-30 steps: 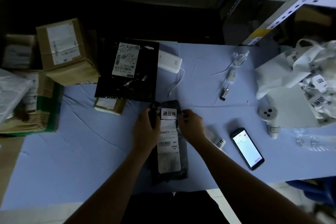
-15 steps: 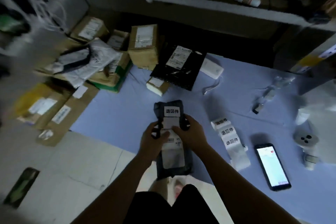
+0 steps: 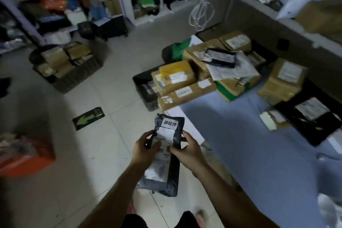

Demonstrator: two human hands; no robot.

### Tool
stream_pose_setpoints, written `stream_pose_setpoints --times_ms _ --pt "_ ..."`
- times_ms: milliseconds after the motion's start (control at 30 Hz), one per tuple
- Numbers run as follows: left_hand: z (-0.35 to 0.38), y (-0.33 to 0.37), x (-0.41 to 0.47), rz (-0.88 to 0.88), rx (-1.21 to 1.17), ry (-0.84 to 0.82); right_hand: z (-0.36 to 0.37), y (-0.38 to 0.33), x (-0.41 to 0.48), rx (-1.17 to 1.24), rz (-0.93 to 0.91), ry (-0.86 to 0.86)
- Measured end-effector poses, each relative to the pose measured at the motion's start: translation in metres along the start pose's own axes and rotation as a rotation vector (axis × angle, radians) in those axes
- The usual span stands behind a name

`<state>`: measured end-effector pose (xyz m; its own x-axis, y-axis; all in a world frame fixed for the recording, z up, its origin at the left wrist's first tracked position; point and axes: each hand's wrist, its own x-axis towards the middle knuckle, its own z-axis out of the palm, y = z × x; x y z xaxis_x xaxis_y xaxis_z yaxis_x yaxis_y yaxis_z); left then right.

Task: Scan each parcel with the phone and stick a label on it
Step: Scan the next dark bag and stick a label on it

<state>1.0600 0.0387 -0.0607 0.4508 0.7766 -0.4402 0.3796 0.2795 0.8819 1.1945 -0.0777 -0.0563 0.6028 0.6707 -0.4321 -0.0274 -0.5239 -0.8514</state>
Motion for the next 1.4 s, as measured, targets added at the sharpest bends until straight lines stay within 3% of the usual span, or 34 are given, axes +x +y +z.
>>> stream_pose_setpoints --times_ms 233,500,767,1033,1267,1400 --pt "-0.183 -0.02 0.085 -0.049 -0.02 0.133 0.178 -0.089 0.073 0.01 0.072 -0.155" --pt "-0.265 0.017 0.213 0.046 0.069 0.012 0.255 -0.157 0.187 0.001 0.119 -0.099" --pt "-0.264 0.087 0.4 0.012 0.265 -0.141 0.261 -0.2 0.358 0.114 0.137 -0.034" --pt "-0.212 0.168 0.566 0.06 0.419 -0.468 0.222 -0.246 0.494 0.243 0.253 0.11" --pt "-0.147 0.161 0.723 0.055 0.577 -0.731 0.207 -0.216 0.599 0.354 0.449 0.225" --pt "-0.113 0.132 0.802 0.011 0.612 -0.911 0.218 -0.176 0.659 0.36 0.569 0.393"
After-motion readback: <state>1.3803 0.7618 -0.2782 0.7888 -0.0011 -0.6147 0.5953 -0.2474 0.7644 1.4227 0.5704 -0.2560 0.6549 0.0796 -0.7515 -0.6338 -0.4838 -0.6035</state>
